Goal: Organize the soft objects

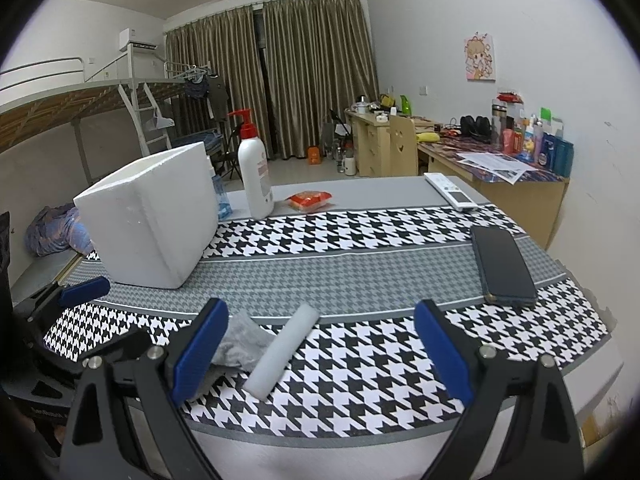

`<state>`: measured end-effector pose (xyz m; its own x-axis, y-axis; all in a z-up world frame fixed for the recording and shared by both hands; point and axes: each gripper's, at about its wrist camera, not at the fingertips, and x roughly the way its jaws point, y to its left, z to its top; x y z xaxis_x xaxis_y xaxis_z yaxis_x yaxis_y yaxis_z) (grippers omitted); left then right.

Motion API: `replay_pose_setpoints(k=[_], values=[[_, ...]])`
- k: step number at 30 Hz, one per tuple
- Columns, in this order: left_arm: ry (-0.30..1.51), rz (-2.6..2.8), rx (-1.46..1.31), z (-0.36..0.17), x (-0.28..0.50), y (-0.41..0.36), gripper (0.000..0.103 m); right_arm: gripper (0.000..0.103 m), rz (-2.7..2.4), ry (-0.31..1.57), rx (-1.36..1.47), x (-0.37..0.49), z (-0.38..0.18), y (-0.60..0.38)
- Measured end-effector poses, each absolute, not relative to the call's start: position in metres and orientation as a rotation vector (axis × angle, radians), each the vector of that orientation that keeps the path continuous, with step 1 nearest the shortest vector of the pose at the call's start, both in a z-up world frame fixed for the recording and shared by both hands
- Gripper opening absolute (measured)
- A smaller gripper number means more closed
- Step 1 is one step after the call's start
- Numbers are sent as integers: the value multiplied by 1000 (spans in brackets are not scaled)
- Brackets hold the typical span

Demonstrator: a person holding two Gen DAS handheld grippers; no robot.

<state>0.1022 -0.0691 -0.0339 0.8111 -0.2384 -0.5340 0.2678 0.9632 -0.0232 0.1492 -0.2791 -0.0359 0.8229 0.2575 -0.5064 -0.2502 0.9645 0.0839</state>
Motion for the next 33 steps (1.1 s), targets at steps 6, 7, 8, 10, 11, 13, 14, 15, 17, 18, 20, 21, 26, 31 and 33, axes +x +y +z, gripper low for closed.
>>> replay_pose_setpoints(k=[6,7,8,10,11,13,14,15,17,18,20,21,26,31,33], values=[[576,-276,72,-38,101,-77,102,96,270,552,15,148,-38,-280],[577,-275,76,-38,101,-78,102,96,270,552,15,147,-39,-280],[579,-276,78,-39,101,-79,102,96,272,552,14,147,-39,-281],[588,-278,80,-41,102,-81,102,96,272,551,13,146,-39,-281],[590,-278,80,-42,102,-81,102,96,272,551,13,146,-39,-282],[599,-276,79,-44,104,-81,102,96,272,555,14,146,-40,-282],[604,-276,79,-45,105,-82,102,96,272,557,14,146,-41,-283],[610,-277,79,-46,106,-82,102,96,271,559,14,146,-41,-283],[621,-282,79,-49,108,-83,102,96,270,564,18,146,-42,-284],[623,-282,80,-50,108,-83,102,96,270,566,19,147,-43,-285],[627,-285,80,-50,108,-85,102,96,269,569,19,147,-44,-285],[628,-286,80,-50,108,-85,102,96,269,570,19,147,-44,-285],[636,-294,77,-52,109,-85,102,96,270,578,18,149,-46,-284],[652,-296,72,-55,113,-85,102,96,271,585,20,151,-48,-286],[661,-293,70,-57,115,-85,102,96,272,589,21,152,-49,-286]])
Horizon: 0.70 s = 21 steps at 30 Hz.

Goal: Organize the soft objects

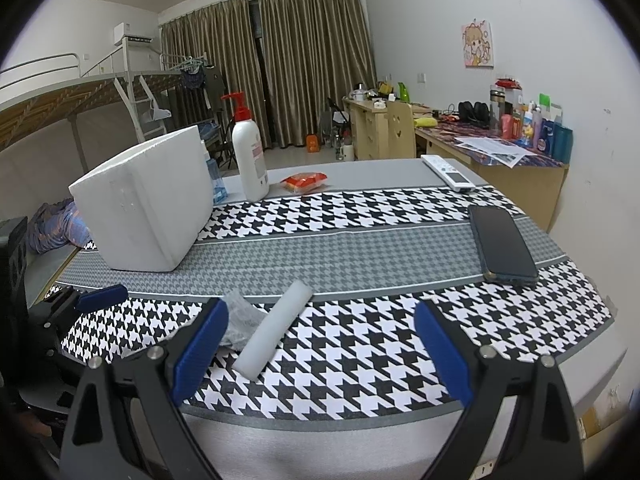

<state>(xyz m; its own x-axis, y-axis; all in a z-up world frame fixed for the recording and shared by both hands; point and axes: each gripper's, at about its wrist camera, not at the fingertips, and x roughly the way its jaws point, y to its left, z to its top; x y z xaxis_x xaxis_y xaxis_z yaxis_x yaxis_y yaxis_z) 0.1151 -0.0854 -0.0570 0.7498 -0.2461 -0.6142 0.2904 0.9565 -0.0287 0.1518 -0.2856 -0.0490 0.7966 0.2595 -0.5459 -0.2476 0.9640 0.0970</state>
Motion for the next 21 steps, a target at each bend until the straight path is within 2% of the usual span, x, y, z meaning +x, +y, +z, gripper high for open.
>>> replay_pose_setpoints(k=[15,20,21], values=[[707,-294,79,-68,124,-88,99,96,291,644,18,164,-63,-280],[734,-308,93,-73,128,-92,87,96,297,658,25,166,-66,-280],[737,-307,95,-74,128,-92,82,96,300,660,24,166,-67,-280]])
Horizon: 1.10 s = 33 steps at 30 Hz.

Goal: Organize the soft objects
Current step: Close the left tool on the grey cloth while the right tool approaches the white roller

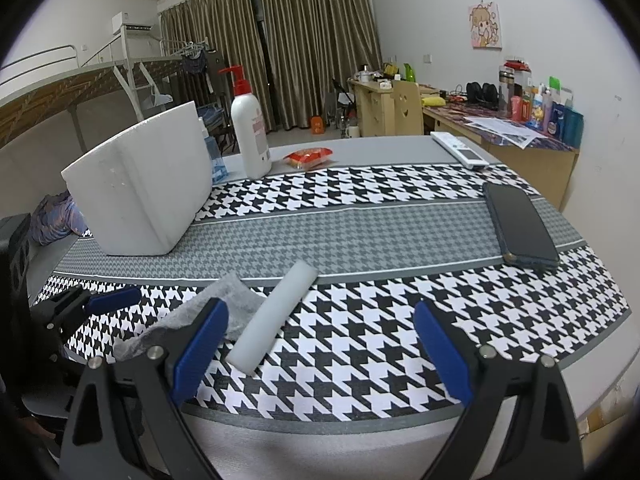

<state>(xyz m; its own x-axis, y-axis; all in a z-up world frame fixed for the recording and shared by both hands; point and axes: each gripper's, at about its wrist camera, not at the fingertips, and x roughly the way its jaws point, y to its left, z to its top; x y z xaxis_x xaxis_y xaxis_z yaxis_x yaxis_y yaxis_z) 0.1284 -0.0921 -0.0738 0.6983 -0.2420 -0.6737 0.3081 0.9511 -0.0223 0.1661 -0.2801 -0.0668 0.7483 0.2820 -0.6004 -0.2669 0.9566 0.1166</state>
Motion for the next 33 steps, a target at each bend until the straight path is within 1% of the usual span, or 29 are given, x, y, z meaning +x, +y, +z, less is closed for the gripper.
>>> replay_pose_setpoints(k=[2,4,6,7,8,9,11,13,15,33], values=[[748,-311,97,-76,130,-93,74,96,302,665,22,167,-68,-279],[753,-307,100,-77,131,-93,69,96,306,670,22,169,-69,-278],[762,-310,107,-80,132,-94,55,96,310,675,25,170,-70,-278],[770,-312,111,-81,134,-94,52,96,312,677,25,171,-71,-277],[777,-314,115,-83,134,-95,45,96,312,678,25,171,-72,-277],[785,-319,118,-84,135,-96,35,96,313,681,26,172,-72,-277],[794,-326,117,-86,135,-97,24,96,317,686,29,172,-73,-276],[794,-327,117,-85,136,-97,21,96,320,688,28,172,-74,-276],[787,-327,116,-85,135,-95,15,96,324,693,28,174,-75,-274],[753,-254,64,-77,136,-66,14,96,361,742,7,184,-82,-250]])
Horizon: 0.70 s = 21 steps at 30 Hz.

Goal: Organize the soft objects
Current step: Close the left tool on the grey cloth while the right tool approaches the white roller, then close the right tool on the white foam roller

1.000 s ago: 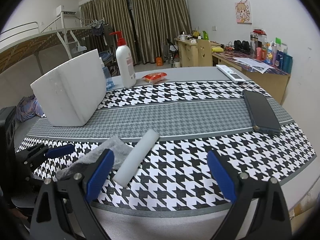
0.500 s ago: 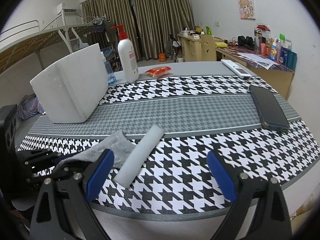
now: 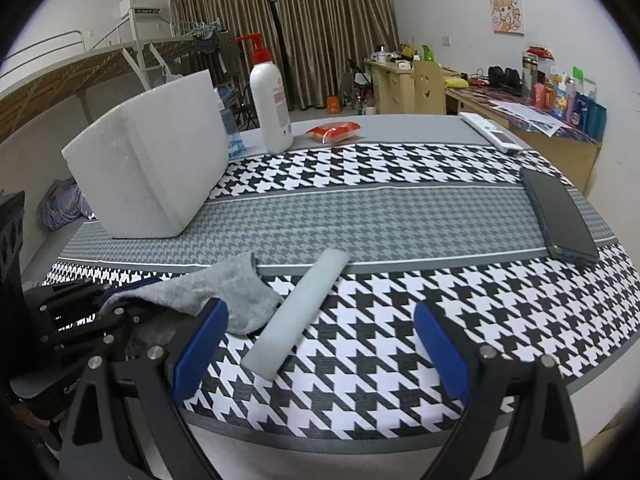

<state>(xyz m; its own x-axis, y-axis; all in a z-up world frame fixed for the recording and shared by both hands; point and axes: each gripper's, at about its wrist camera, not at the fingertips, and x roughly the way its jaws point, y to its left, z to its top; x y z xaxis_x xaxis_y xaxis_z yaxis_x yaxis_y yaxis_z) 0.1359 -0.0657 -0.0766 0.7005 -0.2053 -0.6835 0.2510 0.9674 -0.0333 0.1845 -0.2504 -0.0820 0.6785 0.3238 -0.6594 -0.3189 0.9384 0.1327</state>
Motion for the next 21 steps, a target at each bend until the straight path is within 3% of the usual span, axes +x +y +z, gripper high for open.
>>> replay_pose_setpoints(k=[5,10,21], values=[[752,-249,63,-77,135,-61,14,96,349,772,-10,190,-87,-243],[748,-251,60,-77,135,-59,14,79,350,816,-8,195,-93,-237],[743,-258,56,-76,136,-55,14,52,346,855,-35,198,-98,-226]])
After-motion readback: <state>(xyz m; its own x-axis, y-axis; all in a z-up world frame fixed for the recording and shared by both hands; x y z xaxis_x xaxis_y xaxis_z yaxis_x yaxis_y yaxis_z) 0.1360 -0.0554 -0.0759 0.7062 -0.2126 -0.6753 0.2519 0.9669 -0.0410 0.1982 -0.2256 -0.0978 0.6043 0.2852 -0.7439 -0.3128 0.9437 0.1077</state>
